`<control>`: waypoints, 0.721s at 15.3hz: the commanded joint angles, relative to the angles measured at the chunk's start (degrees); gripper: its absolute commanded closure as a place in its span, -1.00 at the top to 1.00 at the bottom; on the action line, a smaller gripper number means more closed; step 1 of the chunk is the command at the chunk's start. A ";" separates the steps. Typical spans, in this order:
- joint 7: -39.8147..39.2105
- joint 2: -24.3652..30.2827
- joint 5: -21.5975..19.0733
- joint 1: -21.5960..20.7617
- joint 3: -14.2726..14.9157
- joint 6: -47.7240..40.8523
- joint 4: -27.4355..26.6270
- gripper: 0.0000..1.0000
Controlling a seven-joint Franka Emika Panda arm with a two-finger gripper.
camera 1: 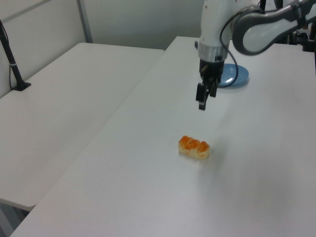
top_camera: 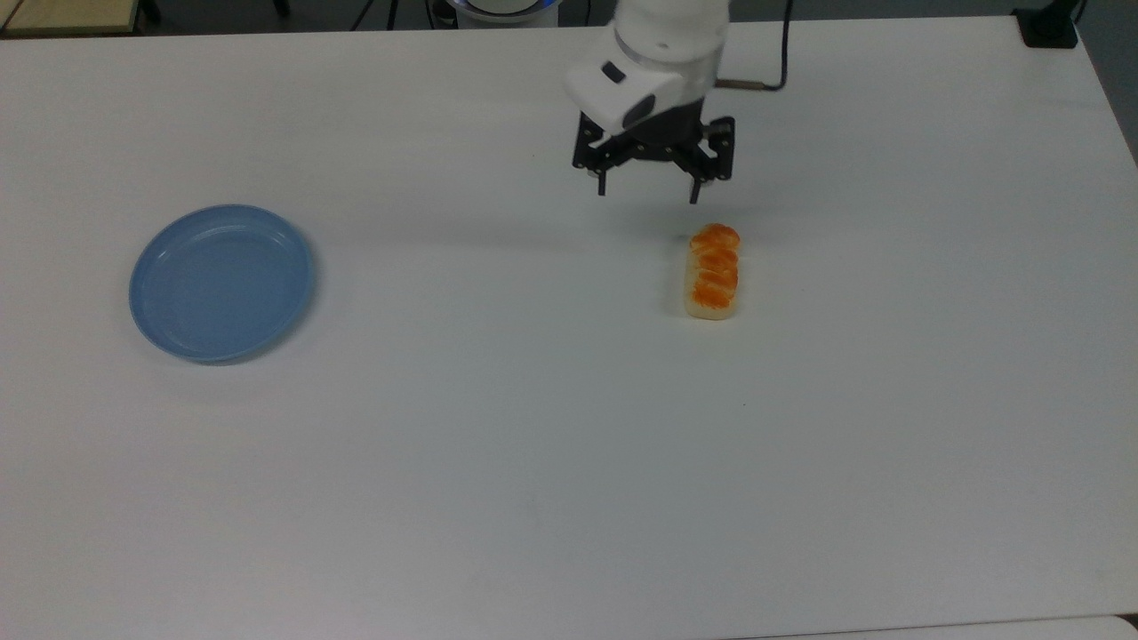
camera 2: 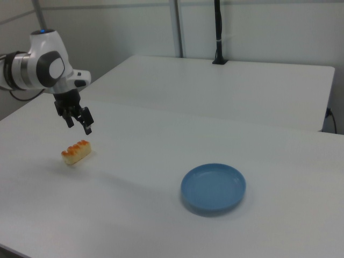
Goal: Put the bread on a plate
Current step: 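Move the open gripper over the orange-glazed bread roll, then lower the gripper and close it on the bread roll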
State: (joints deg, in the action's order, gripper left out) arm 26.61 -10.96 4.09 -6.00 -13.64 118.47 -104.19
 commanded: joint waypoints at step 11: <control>11.88 -11.63 6.10 -7.97 0.28 2.20 5.74 1.00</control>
State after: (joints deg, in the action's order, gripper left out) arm 37.05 -21.01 8.78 -12.23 -13.66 120.10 -101.08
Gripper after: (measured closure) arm 0.000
